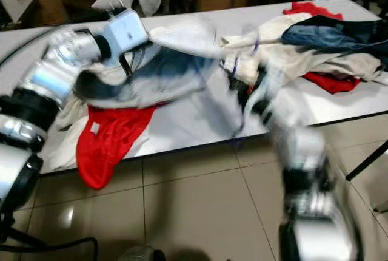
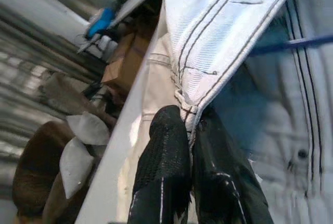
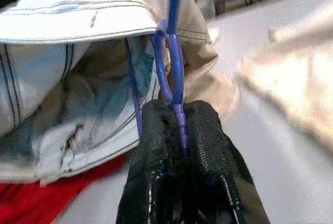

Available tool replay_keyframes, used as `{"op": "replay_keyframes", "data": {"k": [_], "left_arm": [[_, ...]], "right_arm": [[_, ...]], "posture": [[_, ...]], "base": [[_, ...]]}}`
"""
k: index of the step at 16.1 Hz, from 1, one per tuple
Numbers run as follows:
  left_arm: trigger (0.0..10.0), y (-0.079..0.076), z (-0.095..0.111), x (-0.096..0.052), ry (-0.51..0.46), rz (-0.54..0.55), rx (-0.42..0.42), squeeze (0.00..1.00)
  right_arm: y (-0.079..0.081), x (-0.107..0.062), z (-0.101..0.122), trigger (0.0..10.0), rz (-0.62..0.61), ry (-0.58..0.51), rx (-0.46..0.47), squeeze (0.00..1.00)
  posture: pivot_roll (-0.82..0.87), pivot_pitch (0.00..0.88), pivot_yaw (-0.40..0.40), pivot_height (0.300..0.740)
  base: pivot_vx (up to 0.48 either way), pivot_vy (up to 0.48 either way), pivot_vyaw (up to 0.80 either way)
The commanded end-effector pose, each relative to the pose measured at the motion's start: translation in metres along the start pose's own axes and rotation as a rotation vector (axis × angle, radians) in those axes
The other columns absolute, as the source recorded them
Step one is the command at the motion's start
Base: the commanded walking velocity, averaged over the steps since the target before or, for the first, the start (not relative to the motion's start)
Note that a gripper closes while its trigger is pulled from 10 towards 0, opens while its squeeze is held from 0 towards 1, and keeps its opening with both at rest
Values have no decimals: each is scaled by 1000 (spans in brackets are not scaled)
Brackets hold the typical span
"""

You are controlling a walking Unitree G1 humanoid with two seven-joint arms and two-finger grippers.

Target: Hang hanger

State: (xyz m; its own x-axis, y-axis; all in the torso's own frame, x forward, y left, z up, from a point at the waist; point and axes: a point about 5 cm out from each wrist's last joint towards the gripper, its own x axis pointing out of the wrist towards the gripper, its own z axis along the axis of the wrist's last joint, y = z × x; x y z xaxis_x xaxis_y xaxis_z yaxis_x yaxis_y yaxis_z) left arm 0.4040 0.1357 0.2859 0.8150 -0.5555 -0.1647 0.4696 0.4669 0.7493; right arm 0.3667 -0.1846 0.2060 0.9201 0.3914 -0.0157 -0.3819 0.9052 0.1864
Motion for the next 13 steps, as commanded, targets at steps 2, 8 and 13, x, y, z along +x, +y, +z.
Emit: {"op": "replay_keyframes", "data": {"k": [2,8,13], "left_arm": [[0,52,22,-22,-114,194,-167,0],[0,27,20,-20,-165,54,-404,0],[0,-35,20,-22,-184,-220,-634,0]], "right_arm": [[-24,-5,84,10000,-86,-270,-74,0],[-15,7,44,10000,-10,-180,83,0],[0,12,18,10000,30,-172,186,0]], "posture": [[52,0,39,740],[71,0,38,740],[85,0,55,740]], "base": [[0,0,0],[0,0,0],[0,0,0]]}}
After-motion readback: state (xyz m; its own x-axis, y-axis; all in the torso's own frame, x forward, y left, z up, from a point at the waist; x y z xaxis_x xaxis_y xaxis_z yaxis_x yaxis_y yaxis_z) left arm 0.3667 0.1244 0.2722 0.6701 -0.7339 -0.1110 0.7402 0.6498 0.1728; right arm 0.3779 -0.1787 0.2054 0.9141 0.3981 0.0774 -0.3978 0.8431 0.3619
